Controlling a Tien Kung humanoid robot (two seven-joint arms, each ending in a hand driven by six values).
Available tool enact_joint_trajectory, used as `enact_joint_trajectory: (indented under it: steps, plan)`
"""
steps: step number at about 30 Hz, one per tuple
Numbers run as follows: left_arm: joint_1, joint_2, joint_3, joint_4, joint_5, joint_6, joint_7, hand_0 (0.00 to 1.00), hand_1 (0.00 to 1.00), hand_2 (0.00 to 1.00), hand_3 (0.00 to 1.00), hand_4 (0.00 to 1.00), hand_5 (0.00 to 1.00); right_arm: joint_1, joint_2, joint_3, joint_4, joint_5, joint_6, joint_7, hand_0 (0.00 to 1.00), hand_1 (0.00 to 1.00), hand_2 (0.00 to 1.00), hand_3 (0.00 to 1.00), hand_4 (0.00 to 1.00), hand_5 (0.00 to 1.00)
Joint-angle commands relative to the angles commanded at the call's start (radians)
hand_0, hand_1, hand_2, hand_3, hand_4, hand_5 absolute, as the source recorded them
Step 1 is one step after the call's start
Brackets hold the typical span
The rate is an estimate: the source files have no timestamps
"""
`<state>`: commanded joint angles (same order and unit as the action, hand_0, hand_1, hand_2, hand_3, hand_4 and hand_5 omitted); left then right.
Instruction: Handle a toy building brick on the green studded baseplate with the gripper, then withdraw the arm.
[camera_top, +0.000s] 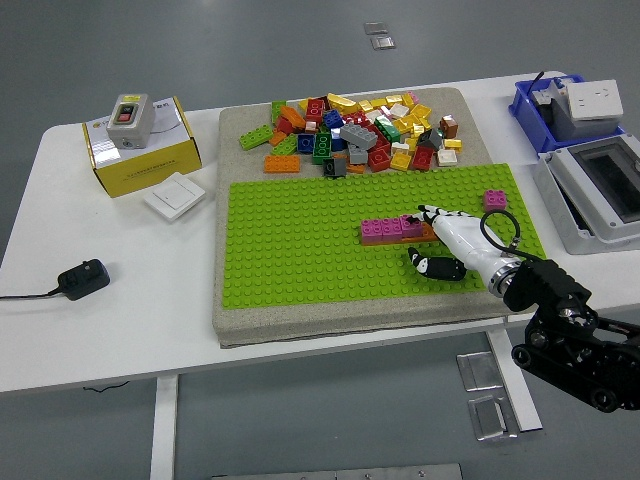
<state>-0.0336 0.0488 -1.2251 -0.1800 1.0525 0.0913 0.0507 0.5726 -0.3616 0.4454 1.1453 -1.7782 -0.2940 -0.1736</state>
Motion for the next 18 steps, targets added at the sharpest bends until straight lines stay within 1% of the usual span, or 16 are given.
enact_joint_trajectory:
  steps: [7, 18]
  plan:
    - [0.001, 0.0, -0.009, 0.0, 0.008, -0.001, 0.001, 0.664, 0.665, 0.662, 0.658, 0.345, 0.662, -0.018, 0.008, 0.007, 0.006, -0.068, -0.003, -0.012, 0.933, 0.924, 0.986, 0.809, 0.544, 0.474]
    - [0.0, 0.0, -0.012, 0.0, 0.01, -0.001, 0.001, 0.664, 0.664, 0.662, 0.658, 0.346, 0.662, -0.02, 0.01, 0.014, 0.014, -0.1, -0.004, -0.02, 0.933, 0.923, 0.987, 0.809, 0.542, 0.48]
